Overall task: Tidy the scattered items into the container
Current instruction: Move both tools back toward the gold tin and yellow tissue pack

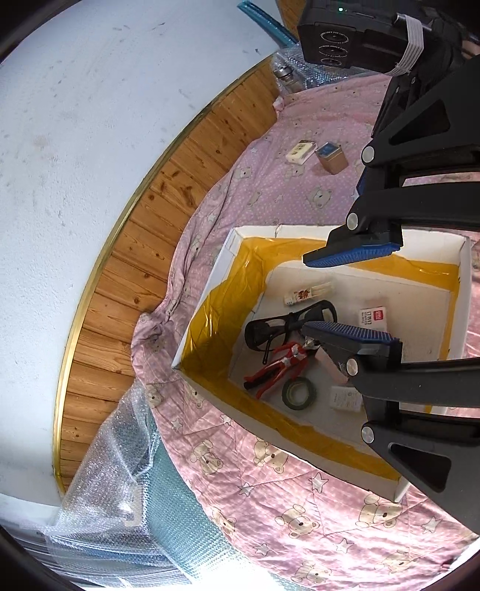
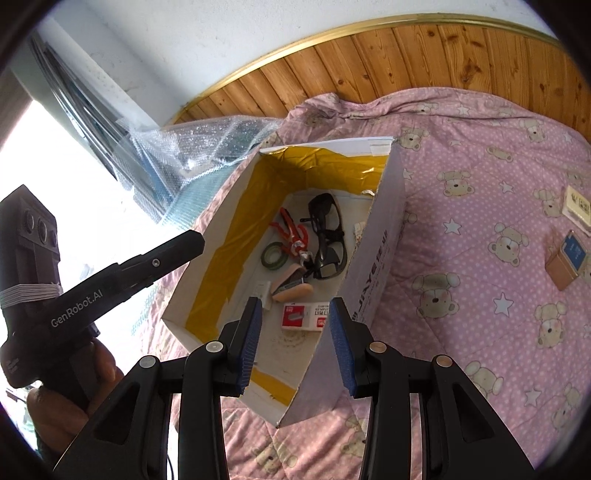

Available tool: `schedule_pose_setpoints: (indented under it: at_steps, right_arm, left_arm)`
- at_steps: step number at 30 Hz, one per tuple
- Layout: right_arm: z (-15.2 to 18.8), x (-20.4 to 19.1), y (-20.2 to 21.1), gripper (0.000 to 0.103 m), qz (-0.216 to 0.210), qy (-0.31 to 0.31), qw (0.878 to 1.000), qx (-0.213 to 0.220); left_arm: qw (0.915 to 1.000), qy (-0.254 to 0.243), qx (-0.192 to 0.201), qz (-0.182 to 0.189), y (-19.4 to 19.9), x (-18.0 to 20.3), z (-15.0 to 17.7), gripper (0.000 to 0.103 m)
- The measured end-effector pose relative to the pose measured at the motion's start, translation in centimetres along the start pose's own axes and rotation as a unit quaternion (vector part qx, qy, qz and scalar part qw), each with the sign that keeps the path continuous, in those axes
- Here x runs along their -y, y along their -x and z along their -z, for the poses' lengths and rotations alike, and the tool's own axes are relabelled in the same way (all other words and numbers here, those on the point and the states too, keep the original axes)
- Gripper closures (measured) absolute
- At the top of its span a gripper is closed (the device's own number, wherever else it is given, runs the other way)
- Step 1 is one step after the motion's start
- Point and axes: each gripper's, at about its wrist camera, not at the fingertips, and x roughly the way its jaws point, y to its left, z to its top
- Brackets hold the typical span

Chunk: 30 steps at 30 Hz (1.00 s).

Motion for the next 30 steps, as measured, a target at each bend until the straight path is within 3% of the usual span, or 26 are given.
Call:
schedule_pose_setpoints:
  at_steps: [16,30]
  right_arm:
    - [3.4,5.3,5.4,0.062,0.002,-0.048,0.999,0.026]
    - [6.2,14.7,9.0,0.062,0.022,-0.129,0.991,0.041]
  left_arm:
    - [0.9975,-0.064,-0.018,0.023,0.7,8.7,3.6,0.071]
    - [0.9883,-0.124,-0.074,0.047,-3.7,17.0,7.2,0.071]
